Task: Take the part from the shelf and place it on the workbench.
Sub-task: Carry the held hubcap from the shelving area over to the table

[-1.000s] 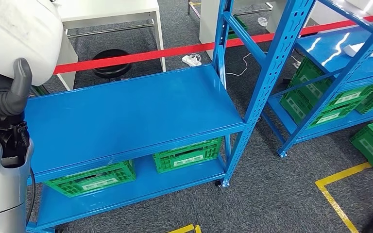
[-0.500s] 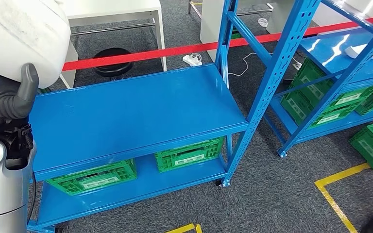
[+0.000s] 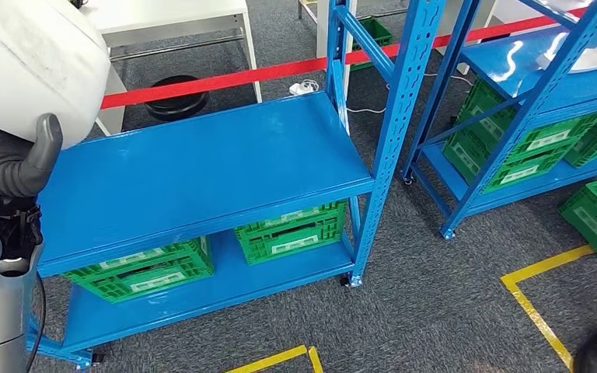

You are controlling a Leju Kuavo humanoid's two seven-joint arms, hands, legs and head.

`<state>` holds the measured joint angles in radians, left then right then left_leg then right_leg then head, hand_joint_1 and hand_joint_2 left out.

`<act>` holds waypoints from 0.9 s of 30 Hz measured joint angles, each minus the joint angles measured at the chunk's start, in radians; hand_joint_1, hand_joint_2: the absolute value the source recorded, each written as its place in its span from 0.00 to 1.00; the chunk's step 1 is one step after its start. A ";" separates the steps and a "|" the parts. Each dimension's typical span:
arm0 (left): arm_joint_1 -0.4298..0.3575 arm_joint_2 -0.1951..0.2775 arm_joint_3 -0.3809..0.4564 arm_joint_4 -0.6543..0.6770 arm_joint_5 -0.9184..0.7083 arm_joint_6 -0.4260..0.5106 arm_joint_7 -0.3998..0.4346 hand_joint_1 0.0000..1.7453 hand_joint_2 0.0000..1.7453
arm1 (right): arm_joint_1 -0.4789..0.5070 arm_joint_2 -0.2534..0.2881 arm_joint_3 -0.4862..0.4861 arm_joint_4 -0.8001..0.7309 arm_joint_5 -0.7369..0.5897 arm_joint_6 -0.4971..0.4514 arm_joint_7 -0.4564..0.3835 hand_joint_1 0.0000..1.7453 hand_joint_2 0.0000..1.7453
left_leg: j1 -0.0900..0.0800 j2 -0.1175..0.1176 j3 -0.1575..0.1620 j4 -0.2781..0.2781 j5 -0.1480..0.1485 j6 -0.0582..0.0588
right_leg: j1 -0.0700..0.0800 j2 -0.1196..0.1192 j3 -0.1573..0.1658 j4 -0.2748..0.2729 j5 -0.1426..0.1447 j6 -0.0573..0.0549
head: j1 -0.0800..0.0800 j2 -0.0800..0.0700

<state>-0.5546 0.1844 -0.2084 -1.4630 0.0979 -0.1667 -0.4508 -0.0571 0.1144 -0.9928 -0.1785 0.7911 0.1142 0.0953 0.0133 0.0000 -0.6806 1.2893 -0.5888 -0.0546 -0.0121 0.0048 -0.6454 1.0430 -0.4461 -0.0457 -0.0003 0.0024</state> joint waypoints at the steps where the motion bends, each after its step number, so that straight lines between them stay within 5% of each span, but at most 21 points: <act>1: 0.001 0.004 0.000 0.004 -0.004 0.002 -0.003 1.00 1.00 | 0.000 0.002 -0.002 0.000 -0.006 0.000 -0.006 0.00 0.00 | 0.000 0.000 0.044 -0.053 0.025 0.004 | 0.001 0.000 -0.010 0.000 0.009 0.002 | 0.000 0.000; 3: 0.006 0.015 0.001 0.010 -0.005 0.009 -0.015 1.00 1.00 | -0.001 0.006 -0.010 0.000 -0.024 0.000 -0.022 0.00 0.00 | -0.005 0.000 0.145 -0.197 0.045 0.014 | 0.002 0.001 -0.023 0.000 0.025 0.009 | 0.001 0.000; 5: 0.027 0.035 0.005 0.014 0.004 0.018 -0.035 1.00 1.00 | 0.000 0.010 -0.021 0.000 -0.034 -0.002 -0.032 0.00 0.00 | -0.012 -0.001 0.192 -0.275 0.040 0.024 | 0.001 0.004 -0.025 -0.003 0.041 0.020 | 0.000 0.000; 8: 0.070 0.066 0.016 0.015 0.025 0.024 -0.063 1.00 1.00 | 0.005 0.011 -0.028 0.000 -0.033 -0.007 -0.024 0.00 0.00 | -0.012 0.001 0.181 -0.287 0.064 0.044 | -0.001 0.006 -0.029 -0.007 0.048 0.040 | -0.005 0.000; 10: 0.103 0.080 0.027 0.009 0.034 0.028 -0.078 1.00 1.00 | 0.007 0.011 -0.030 0.000 -0.029 -0.010 -0.017 0.00 0.00 | -0.006 0.004 0.162 -0.293 0.090 0.058 | -0.001 0.004 -0.051 0.050 -0.023 0.048 | 0.000 0.000; 12: 0.145 0.094 0.042 -0.006 0.037 0.034 -0.088 1.00 1.00 | 0.007 0.011 -0.033 0.000 -0.023 -0.011 -0.012 0.00 0.00 | -0.007 0.007 0.131 -0.290 0.112 0.063 | -0.002 0.001 -0.086 0.179 -0.126 0.053 | 0.004 0.000; 13: 0.167 0.099 0.050 -0.016 0.037 0.035 -0.089 1.00 1.00 | 0.007 0.011 -0.034 0.000 -0.018 -0.011 -0.008 0.00 0.00 | -0.007 0.008 0.115 -0.288 0.123 0.064 | -0.002 0.001 -0.096 0.241 -0.152 0.055 | 0.004 0.000; 15: 0.207 0.105 0.065 -0.036 0.036 0.035 -0.088 1.00 1.00 | 0.007 0.011 -0.034 0.000 -0.008 -0.013 0.002 0.00 0.00 | -0.008 0.009 0.082 -0.282 0.144 0.062 | -0.001 0.000 -0.076 0.284 -0.136 0.053 | 0.004 0.000; 17: 0.239 0.110 0.078 -0.053 0.035 0.033 -0.084 1.00 1.00 | 0.005 0.011 -0.034 0.000 -0.003 -0.014 0.008 0.00 0.00 | -0.008 0.010 0.054 -0.274 0.162 0.057 | 0.003 0.000 0.017 0.188 -0.089 0.044 | 0.004 0.000; 19: 0.260 0.114 0.088 -0.070 0.032 0.028 -0.081 1.00 1.00 | 0.003 0.010 -0.034 0.000 -0.002 -0.013 0.009 0.00 0.00 | -0.009 0.010 0.037 -0.266 0.178 0.048 | 0.011 -0.001 0.127 0.037 -0.097 0.031 | 0.004 0.000; 20: 0.267 0.116 0.091 -0.076 0.031 0.025 -0.080 1.00 1.00 | 0.002 0.010 -0.034 0.000 -0.001 -0.013 0.009 0.00 0.00 | -0.009 0.010 0.034 -0.265 0.185 0.042 | 0.014 -0.001 0.157 -0.010 -0.110 0.027 | 0.005 0.000; 22: 0.279 0.121 0.095 -0.085 0.028 0.020 -0.079 1.00 1.00 | 0.002 0.010 -0.034 0.000 0.004 -0.013 0.012 0.00 0.00 | -0.007 0.010 0.032 -0.271 0.203 0.028 | 0.017 -0.002 0.160 -0.037 -0.108 0.021 | 0.007 0.000; 24: 0.287 0.127 0.100 -0.089 0.026 0.017 -0.078 1.00 1.00 | 0.002 0.012 -0.034 0.000 0.008 -0.013 0.017 0.00 0.00 | -0.004 0.007 0.019 -0.262 0.184 0.015 | 0.013 -0.006 0.142 -0.045 -0.083 0.007 | 0.006 0.000; 27: 0.293 0.134 0.105 -0.092 0.023 0.016 -0.076 1.00 1.00 | 0.002 0.013 -0.034 0.000 0.011 -0.011 0.020 0.00 0.00 | 0.000 0.004 -0.026 -0.123 0.043 -0.002 | 0.008 -0.011 0.099 -0.049 -0.044 -0.003 | 0.002 0.000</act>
<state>-0.2614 0.3188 -0.1036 -1.5548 0.1208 -0.1506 -0.5272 -0.0547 0.1274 -1.0265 -0.1781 0.8024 0.1030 0.1149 0.0131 0.0038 -0.7066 1.1662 -0.5459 -0.0569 -0.0041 -0.0059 -0.5468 0.9943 -0.4896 -0.0491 0.0013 0.0024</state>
